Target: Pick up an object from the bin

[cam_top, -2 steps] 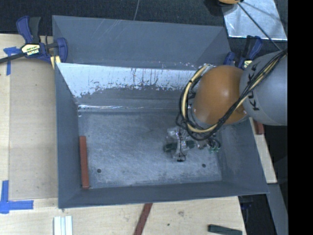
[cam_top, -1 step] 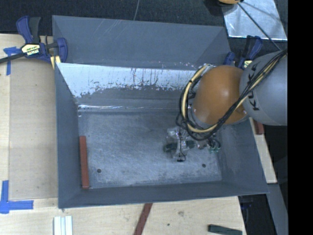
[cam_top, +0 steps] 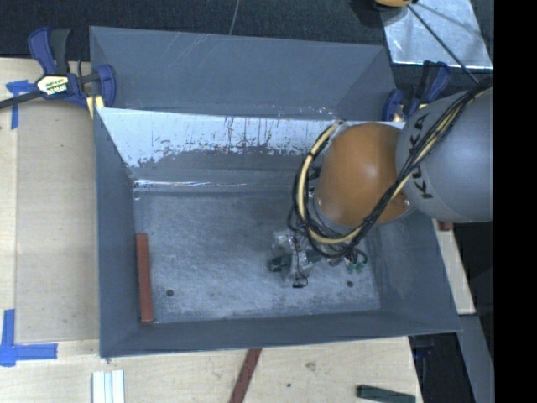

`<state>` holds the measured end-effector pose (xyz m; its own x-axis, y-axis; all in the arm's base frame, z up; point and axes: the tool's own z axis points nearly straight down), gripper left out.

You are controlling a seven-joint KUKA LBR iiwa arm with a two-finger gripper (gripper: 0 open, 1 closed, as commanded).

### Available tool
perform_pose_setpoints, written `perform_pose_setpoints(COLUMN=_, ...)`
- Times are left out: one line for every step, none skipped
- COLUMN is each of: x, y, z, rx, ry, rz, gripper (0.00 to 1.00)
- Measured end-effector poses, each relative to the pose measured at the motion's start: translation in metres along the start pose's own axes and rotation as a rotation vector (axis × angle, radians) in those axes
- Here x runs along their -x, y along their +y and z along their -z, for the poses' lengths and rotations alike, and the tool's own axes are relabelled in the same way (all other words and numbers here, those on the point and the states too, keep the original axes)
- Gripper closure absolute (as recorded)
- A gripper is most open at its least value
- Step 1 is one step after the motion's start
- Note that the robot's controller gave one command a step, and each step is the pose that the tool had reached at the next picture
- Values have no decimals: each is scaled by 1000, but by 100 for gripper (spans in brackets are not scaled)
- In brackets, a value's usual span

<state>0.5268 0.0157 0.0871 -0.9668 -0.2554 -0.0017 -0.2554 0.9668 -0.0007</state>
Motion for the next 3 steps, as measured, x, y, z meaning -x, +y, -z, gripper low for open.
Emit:
perform_pose_setpoints(x=2, y=-86, z=74, rx=0, ry=-1, rz=23, gripper=100)
perform_pose_setpoints(x=2, y=-86, z=74, rx=0, ry=-1, rz=22, gripper=100)
perform_pose_setpoints(x=-1, y=-87, z=134, rx=0, ry=-1, rz=-16, gripper=100)
